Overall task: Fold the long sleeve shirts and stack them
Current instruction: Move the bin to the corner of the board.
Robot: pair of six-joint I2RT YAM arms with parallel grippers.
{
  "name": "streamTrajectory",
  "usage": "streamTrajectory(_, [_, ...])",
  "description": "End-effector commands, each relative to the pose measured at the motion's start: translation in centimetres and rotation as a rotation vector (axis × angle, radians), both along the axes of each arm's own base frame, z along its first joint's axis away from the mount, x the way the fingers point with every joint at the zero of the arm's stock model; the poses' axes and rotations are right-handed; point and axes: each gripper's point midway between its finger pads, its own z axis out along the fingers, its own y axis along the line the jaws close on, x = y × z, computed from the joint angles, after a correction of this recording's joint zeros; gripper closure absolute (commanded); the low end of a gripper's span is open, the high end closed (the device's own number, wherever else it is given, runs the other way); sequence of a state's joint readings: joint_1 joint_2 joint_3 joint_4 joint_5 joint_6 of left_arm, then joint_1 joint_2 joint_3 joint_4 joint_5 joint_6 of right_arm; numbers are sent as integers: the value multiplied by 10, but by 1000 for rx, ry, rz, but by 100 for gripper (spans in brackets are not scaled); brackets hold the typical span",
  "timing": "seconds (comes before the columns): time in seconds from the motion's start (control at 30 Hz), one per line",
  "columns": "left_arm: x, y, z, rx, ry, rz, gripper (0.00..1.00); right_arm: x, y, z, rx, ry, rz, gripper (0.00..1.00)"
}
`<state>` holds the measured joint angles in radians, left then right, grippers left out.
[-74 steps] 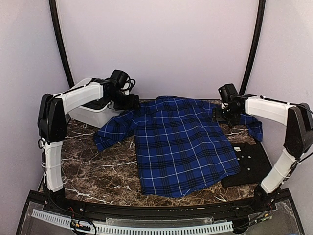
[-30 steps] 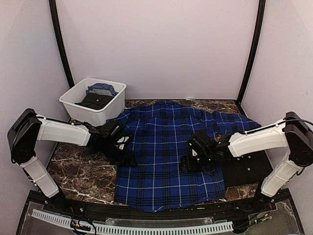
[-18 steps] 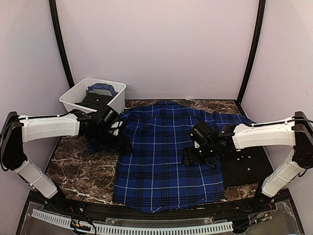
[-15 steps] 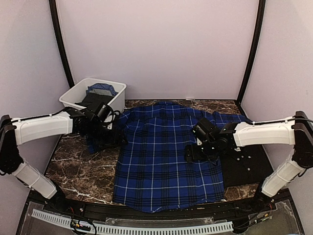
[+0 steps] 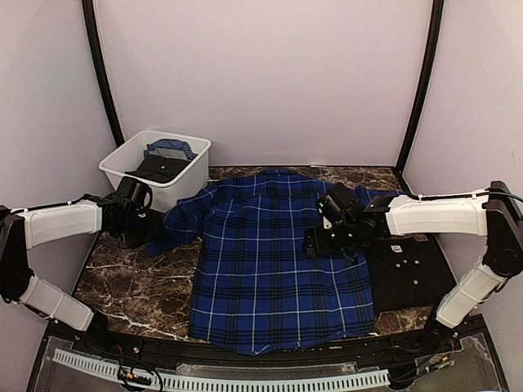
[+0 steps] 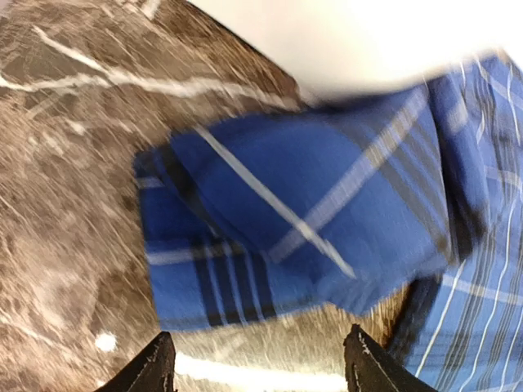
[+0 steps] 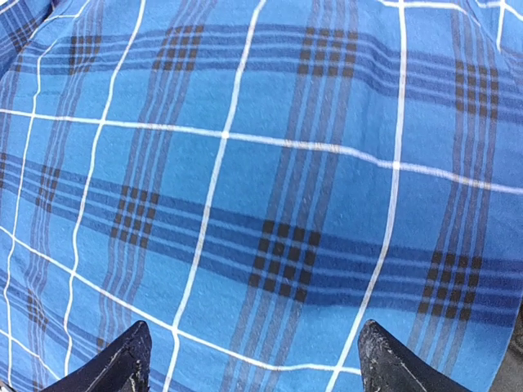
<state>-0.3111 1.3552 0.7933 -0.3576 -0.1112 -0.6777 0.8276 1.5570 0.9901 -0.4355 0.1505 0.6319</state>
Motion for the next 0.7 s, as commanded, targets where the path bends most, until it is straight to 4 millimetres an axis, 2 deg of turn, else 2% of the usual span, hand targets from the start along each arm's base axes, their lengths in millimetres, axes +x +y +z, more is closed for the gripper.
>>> streamTrajectory(0.0, [32, 6, 18, -35, -135, 24, 30, 18, 13, 13, 11, -71, 24, 16])
streamTrajectory(0.2, [66, 17, 11, -47, -152, 50, 32, 23, 15, 15, 18, -87, 25, 16])
streamTrajectory(0.27, [80, 15, 16, -57, -174, 38, 34, 23, 15, 16, 21, -89, 23, 16])
streamTrajectory(0.3, [90, 13, 26, -62, -201, 33, 34, 23, 14, 16, 22, -90, 21, 16])
streamTrajectory(0.33, [95, 13, 23, -60, -195, 32, 34, 23, 13, 16, 23, -91, 19, 16])
streamTrajectory(0.37, [105, 11, 33, -66, -220, 30, 33, 23, 13, 15, 24, -90, 18, 16])
streamTrajectory(0.4, [110, 10, 29, -67, -212, 28, 33, 23, 13, 15, 25, -90, 16, 16])
streamTrajectory(0.43, [121, 8, 40, -73, -238, 23, 33, 24, 13, 15, 25, -90, 16, 16])
streamTrajectory(0.47, [126, 8, 33, -68, -223, 24, 33, 24, 13, 15, 25, -89, 16, 16])
streamTrajectory(0.5, [137, 9, 43, -67, -244, 28, 33, 24, 13, 15, 27, -88, 16, 16])
streamTrajectory(0.53, [143, 9, 36, -66, -231, 31, 33, 24, 13, 16, 29, -89, 15, 16])
streamTrajectory(0.57, [152, 11, 44, -74, -250, 36, 33, 24, 14, 16, 30, -88, 15, 16])
streamTrajectory(0.67, [174, 15, 44, -77, -256, 50, 33, 23, 14, 16, 37, -85, 13, 16])
